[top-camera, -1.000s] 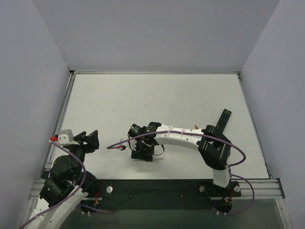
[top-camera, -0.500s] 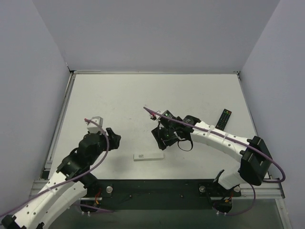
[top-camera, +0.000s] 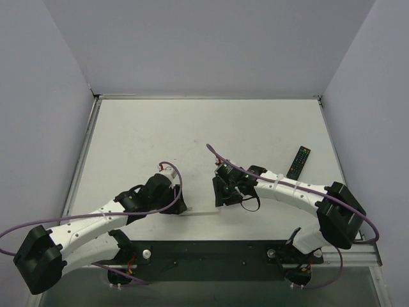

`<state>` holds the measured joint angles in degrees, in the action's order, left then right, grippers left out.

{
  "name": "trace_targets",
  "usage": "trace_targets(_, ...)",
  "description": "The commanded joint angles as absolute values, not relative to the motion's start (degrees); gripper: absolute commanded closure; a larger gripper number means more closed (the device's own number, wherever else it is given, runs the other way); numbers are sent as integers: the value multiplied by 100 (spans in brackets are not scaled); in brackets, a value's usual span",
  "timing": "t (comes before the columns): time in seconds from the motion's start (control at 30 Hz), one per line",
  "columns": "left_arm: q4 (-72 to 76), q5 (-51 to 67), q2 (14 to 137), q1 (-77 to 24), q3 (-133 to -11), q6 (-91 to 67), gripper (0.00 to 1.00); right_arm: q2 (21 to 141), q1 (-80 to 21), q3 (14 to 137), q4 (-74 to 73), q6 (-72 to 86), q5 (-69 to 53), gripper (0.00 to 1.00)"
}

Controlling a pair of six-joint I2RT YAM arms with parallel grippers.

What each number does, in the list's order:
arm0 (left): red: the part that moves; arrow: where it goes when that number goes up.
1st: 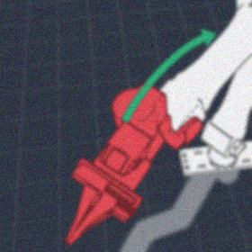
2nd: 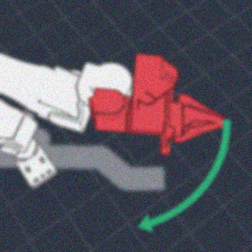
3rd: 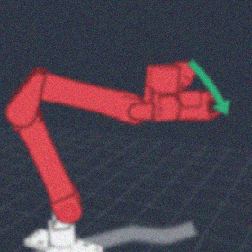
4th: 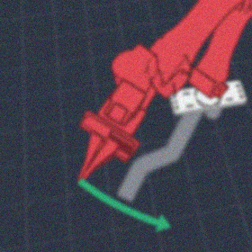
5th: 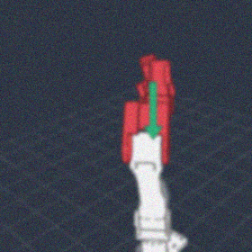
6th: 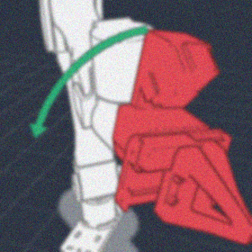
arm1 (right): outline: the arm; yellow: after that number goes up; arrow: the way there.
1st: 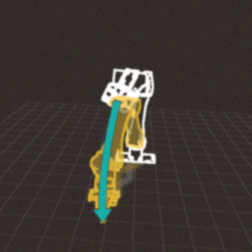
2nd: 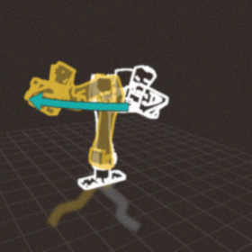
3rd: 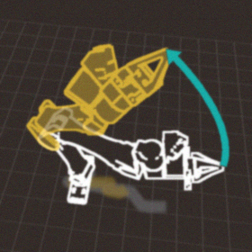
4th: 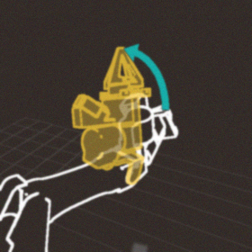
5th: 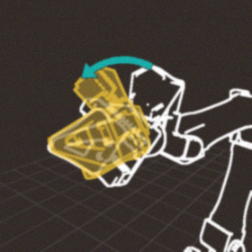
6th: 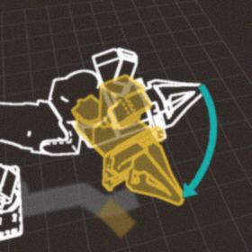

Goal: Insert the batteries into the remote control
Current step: Load the battery cover into the remote control.

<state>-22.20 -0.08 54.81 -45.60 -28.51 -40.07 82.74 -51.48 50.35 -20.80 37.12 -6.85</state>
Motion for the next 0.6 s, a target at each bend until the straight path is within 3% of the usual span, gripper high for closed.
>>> trace_targets(0.0,-1662,158,5765,-4728,-2909,-4175,41,8446,-5212,5001,-1899,4017,-659,61)
trace_targets(0.2,-1416,132,6037,-4755,-2786,-4210,48,8683,-5229,5027,-1855,4008,-686,65)
trace_targets(0.57,-1433,97,6170,-4781,-2689,-4210,51,8903,-5273,5097,-1881,3990,-782,69)
